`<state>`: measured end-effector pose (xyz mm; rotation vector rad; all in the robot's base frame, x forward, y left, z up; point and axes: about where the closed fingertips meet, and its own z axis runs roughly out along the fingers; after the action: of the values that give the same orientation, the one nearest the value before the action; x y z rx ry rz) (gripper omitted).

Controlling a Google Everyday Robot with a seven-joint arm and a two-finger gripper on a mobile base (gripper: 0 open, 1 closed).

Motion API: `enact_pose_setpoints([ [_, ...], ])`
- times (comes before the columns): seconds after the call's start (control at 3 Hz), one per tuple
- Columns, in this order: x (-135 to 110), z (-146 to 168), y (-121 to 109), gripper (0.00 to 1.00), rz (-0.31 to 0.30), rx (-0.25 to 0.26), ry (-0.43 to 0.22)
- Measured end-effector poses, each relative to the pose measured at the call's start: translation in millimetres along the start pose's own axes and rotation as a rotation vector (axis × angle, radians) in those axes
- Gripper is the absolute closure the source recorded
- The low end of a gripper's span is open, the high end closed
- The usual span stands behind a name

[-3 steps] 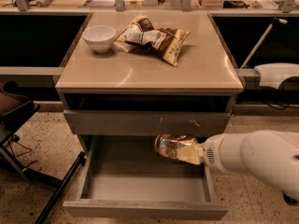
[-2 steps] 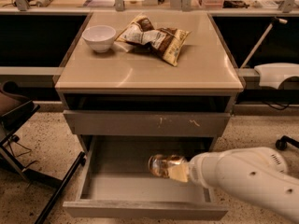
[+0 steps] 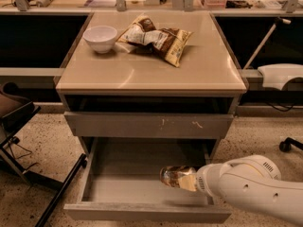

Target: Place orange can into middle drawer

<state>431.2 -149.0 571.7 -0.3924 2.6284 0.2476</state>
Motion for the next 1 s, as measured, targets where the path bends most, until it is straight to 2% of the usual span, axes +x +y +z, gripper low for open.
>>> enact_pose_setpoints([
  [0.33,3.3,17.6,8.4,1.00,0.015,-0.033,0.021],
  [0.67,-3.7,65.6,28.5,1.00,0.069,-0.109,0.092],
  [1.0,2.6,128.1,50.7,1.00,0.132,-0.185,0.175],
])
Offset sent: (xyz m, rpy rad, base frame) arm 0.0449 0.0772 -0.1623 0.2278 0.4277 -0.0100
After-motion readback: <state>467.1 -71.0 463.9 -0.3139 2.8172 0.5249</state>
